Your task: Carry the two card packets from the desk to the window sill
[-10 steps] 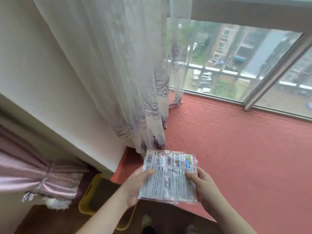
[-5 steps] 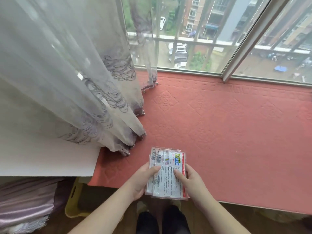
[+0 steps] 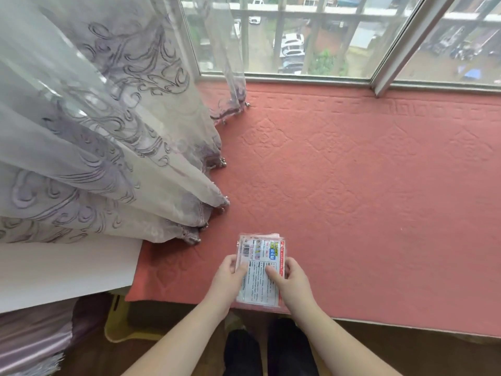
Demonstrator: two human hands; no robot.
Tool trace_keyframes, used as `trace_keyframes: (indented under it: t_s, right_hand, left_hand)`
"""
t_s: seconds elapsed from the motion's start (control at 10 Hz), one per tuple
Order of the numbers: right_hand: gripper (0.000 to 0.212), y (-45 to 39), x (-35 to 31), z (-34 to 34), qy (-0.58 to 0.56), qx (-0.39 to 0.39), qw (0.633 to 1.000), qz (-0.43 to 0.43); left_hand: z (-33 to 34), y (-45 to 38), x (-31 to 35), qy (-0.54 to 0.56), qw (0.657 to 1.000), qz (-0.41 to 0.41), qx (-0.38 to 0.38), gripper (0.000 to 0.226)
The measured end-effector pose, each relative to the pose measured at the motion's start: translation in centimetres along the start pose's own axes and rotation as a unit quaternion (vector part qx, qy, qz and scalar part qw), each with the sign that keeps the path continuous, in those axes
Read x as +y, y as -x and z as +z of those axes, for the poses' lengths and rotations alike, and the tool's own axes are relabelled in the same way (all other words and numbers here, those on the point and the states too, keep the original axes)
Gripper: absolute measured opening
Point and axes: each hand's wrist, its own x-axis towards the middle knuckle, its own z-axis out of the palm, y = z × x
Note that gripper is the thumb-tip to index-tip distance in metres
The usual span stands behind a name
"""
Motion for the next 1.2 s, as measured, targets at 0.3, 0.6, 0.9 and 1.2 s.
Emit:
trace_keyframes:
  t_s: [0.3, 0.6, 0.9, 1.2]
  right_hand:
    - [0.023, -5.2, 4.1, 0.0, 0.109, 0.025, 0.994, 0.008]
    - [0.020, -7.2, 4.9, 0.6, 0.114, 0.100, 0.988, 0.019]
    - [0.024, -6.6, 4.6, 0.1, 0.120, 0.105, 0.987, 0.010]
    - [0.035, -4.8, 2.3, -0.6, 0.233, 0.074, 0.967, -0.063]
  left_hand:
    - [2.1, -4.9, -3.4, -0.146, 0.983, 0.033, 0.101, 0.005]
    - [3.2, -6.7, -4.4, -0.191, 0.958, 0.082, 0.195, 0.011]
    - [2.5, -6.9, -4.1, -0.190, 0.960, 0.104, 0.177, 0.027]
    - [0.3, -4.7, -3.3, -0.340, 0.921, 0.159, 0.106, 0.039]
